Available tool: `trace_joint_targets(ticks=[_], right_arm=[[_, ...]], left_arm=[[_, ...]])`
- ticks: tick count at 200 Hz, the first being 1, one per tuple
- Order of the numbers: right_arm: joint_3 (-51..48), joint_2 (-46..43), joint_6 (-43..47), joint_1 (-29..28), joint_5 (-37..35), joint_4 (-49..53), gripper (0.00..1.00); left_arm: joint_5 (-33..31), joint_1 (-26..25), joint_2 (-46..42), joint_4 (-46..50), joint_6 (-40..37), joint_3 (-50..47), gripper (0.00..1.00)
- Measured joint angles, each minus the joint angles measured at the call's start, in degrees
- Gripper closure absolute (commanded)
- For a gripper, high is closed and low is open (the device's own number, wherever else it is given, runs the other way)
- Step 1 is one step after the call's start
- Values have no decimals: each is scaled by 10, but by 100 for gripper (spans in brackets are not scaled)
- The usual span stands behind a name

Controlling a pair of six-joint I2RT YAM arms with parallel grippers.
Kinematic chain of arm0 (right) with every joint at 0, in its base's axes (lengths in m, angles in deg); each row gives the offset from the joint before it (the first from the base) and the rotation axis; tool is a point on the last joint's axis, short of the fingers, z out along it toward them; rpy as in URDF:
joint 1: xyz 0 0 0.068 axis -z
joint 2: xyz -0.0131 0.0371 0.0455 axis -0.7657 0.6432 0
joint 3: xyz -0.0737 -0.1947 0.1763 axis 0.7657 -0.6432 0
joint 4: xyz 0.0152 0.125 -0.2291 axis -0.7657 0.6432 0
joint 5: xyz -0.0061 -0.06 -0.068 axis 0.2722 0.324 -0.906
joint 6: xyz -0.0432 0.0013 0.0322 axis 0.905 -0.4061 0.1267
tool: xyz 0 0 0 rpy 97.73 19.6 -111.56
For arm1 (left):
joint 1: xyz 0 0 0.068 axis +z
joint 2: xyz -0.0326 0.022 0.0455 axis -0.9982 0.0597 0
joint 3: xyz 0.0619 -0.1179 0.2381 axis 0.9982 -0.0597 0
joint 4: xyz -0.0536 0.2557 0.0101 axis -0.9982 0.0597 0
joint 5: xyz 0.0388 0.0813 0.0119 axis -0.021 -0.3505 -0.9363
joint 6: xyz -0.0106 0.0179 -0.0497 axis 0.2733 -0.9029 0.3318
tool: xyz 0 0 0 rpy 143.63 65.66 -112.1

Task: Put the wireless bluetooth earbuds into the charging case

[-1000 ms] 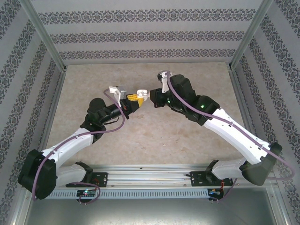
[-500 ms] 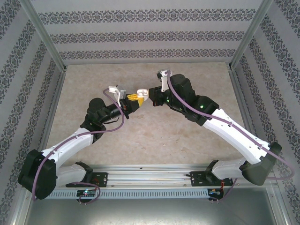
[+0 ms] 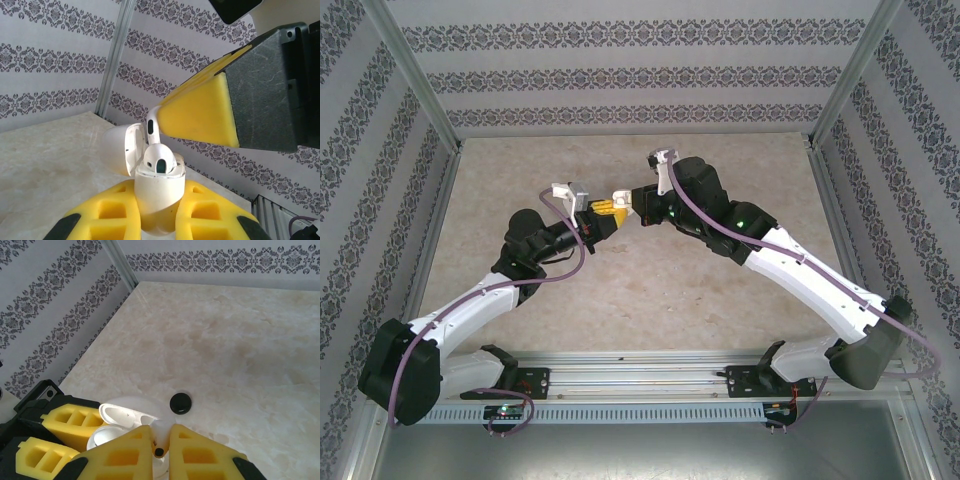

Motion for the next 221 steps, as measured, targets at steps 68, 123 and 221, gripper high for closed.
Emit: trace_joint_targets(ticks=[68,123,221], right_arm=[[0,-1,-2,0,2,0,89],[0,-2,-2,-1,2,0,89],[-16,-8,-24,-1,17,-4,89]], left_arm=[[0,0,1,0,0,0,100],[0,0,7,-3,5,0,100],[-5,0,9,-4,8,0,100]])
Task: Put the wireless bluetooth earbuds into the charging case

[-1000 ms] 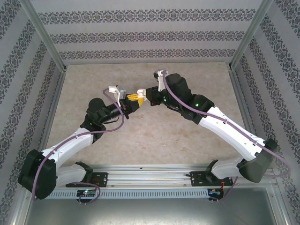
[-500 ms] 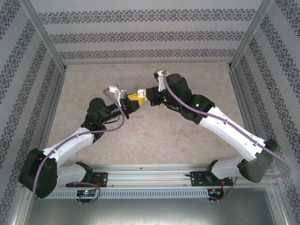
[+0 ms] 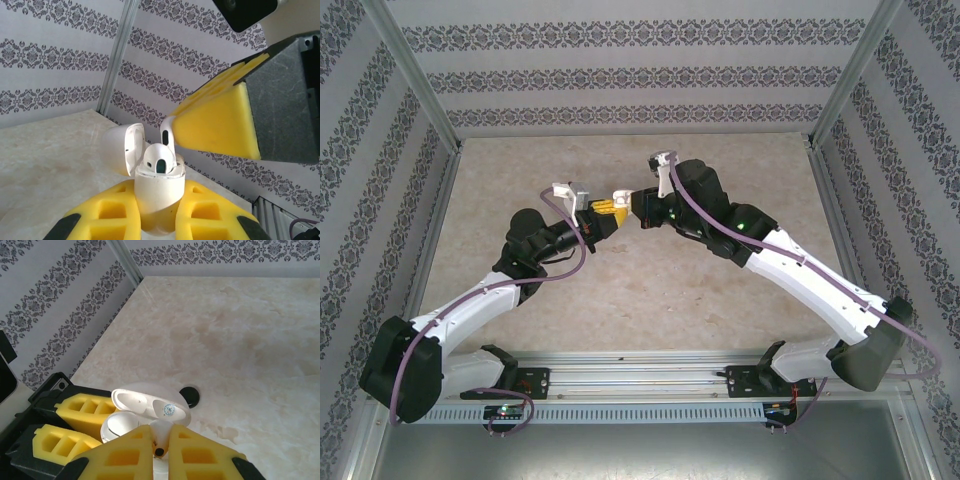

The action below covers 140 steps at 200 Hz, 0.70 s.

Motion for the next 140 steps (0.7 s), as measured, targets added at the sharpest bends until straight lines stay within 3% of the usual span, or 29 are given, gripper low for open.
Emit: trace_joint_targets(ticks=[60,140], right_arm=[[-24,-8,-6,0,10,-15,87],[-21,-7,-3,-1,29,-17,65]], left_arm=[[0,0,3,0,5,0,100],[1,0,4,0,6,0,100]])
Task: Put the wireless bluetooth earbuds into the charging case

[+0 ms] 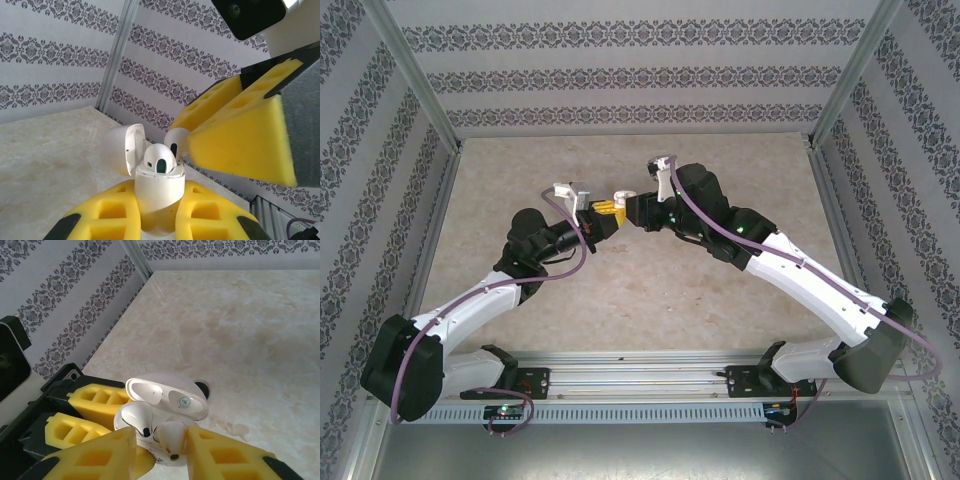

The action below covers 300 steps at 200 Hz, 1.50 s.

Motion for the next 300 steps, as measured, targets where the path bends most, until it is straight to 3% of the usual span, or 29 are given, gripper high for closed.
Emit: trace_joint_targets(ticks=[74,145,236,268,300], right_arm=[[38,5,-3,-3,4,46,50],[69,6,-10,4,25,70,45],[50,-15,-80,150,180,70,48],[32,-10,-110,167,249,65,46],[7,3,-145,167,297,26,50]], left_arm=[[2,0,0,-9,0,0,100],[2,0,0,-9,0,0,100],[62,0,0,-37,31,0,100],[101,0,16,-75,61,0,100],[131,0,41,-96,90,0,100]])
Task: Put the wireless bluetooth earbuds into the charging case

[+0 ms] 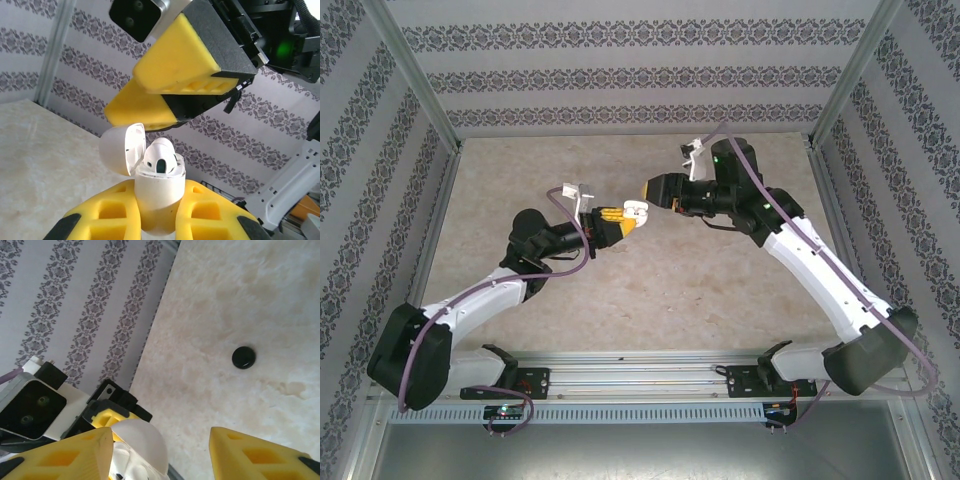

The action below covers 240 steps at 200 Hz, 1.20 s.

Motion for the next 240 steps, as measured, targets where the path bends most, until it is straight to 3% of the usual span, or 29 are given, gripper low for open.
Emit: trace_joint_targets(ticks=[112,174,240], right_arm=[[-25,18,-54,-16,74,-70,56],[11,-39,5,-16,84,-41,54],[26,-96,71,-4,-12,47,49]], left_arm=[[18,0,21,-45,40,0,100],[-14,0,-18,46,-2,-2,100],[-63,4,-58,129,-24,-39,100]])
